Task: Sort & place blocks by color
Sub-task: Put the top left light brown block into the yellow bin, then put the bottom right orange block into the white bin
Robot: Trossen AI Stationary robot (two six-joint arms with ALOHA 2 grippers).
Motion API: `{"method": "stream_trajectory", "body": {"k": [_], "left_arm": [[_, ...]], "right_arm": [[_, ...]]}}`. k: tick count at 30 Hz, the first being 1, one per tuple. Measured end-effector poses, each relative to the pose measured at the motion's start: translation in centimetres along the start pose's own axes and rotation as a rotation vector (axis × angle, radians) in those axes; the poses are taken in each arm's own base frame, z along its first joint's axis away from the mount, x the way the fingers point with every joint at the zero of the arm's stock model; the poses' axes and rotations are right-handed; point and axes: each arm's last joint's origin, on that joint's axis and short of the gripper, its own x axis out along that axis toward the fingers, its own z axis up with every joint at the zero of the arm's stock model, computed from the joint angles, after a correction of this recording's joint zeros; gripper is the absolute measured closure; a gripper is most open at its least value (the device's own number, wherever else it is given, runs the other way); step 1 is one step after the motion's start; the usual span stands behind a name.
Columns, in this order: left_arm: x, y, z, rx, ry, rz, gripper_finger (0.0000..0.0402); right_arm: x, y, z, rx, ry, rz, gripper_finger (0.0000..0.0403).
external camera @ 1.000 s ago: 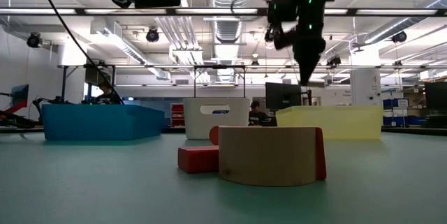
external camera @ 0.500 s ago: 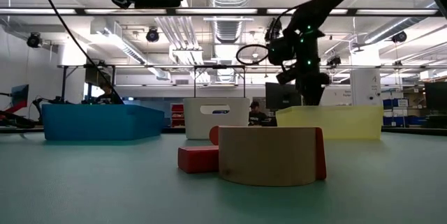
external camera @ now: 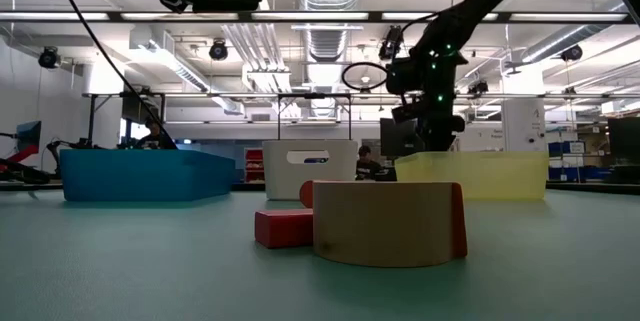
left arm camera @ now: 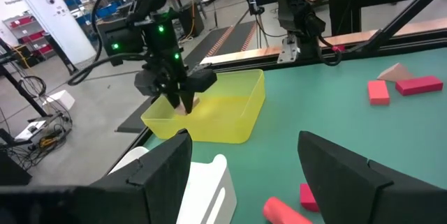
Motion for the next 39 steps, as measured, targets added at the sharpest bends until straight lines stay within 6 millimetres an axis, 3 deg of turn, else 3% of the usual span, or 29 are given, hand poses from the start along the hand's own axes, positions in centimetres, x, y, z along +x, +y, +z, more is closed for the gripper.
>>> {"method": "stream_trajectory", "body": {"k": [14,28,34,39], "left_arm": [[0.0,0.0,0.0,-0.02,-0.001,-0.002,0.0157],[-0.1,-0.1,0.0,-0.103,-0.001,-0.006,0.0157],[-0.1,-0.1,0.0,-0.132,0.0,-0.008,0.0157],[-0.1,-0.1,0.0,-0.133,0.001,-0.008,0.0157]], "right_arm": [[1.6,0.2,-0.3,-0.006,-0.048,-0.045,0.0274],[1.8,0.1,-0.4,0.028,-0.048,-0.068,0.0214],[0.8,0.2,-0.4,0.125,-0.051,-0.104,0.0212],[-1.5,0.9,0.0,0.184,-0.111,-0.127,0.0214]]}}
